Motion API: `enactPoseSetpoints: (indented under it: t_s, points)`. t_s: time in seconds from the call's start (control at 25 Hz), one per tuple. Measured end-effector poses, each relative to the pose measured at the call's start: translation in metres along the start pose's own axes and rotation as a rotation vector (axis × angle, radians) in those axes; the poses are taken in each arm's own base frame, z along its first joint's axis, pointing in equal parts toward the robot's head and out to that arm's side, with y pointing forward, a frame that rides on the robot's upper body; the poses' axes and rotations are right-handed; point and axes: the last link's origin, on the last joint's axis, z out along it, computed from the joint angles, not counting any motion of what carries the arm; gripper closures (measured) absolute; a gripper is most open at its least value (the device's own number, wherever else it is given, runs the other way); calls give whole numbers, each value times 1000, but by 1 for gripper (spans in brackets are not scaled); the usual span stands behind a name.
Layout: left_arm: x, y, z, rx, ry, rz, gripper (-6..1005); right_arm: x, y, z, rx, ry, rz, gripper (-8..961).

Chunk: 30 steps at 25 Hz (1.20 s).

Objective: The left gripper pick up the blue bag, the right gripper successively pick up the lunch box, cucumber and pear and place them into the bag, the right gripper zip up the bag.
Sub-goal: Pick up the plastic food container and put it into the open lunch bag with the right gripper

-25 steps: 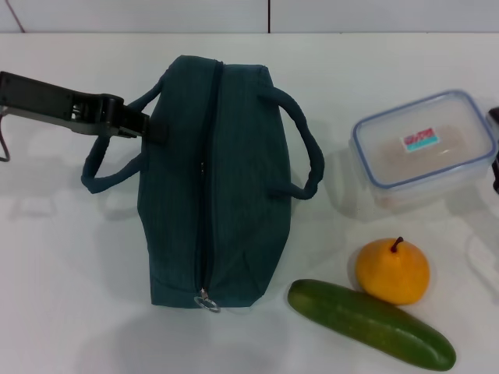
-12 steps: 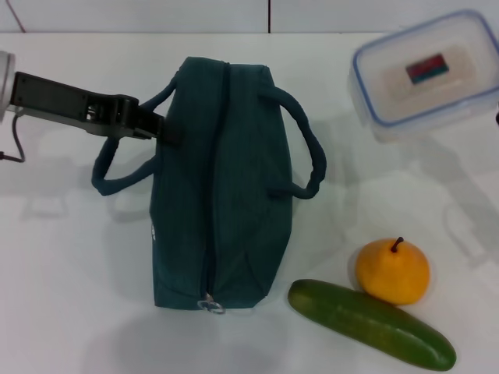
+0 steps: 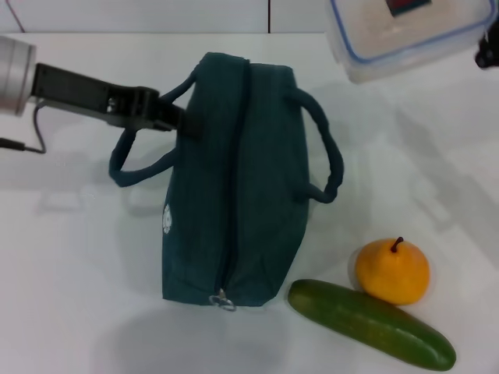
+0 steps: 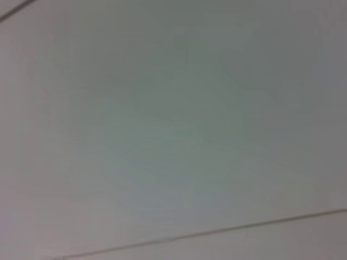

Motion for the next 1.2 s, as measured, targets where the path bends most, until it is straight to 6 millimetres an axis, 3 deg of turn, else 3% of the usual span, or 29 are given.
enactPoseSetpoints:
  t_s: [0.28, 0.52, 0.76, 1.2]
  points:
    - [7, 6, 8, -9, -9, 22, 946, 10, -2, 40, -2, 74, 1, 840]
    - [10, 8, 10, -18, -6, 33, 945, 21, -27, 57, 163, 141, -36, 839]
    - [12, 9, 8, -22, 4, 34, 945, 25, -37, 54, 230, 172, -64, 837]
    - [16, 9, 7, -19, 21, 41, 946, 30, -58, 24, 387, 232, -94, 835]
